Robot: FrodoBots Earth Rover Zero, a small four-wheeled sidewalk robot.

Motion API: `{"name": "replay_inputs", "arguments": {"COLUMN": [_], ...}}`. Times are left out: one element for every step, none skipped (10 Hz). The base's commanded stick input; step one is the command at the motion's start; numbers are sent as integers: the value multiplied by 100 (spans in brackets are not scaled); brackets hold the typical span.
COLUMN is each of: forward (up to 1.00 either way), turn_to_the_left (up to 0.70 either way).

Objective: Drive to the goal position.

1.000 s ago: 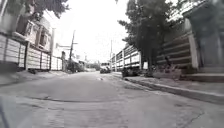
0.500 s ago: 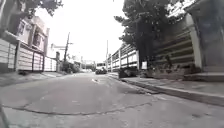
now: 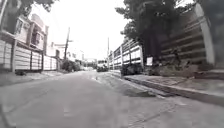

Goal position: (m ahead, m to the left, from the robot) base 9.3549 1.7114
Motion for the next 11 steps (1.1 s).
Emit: {"name": "replay_inputs", "arguments": {"forward": [95, 96, 97, 96, 96, 95, 96, 96, 95, 95, 96], "turn_to_the_left": [2, 29, 29, 14, 3, 0, 0, 0, 0, 0, 0]}}
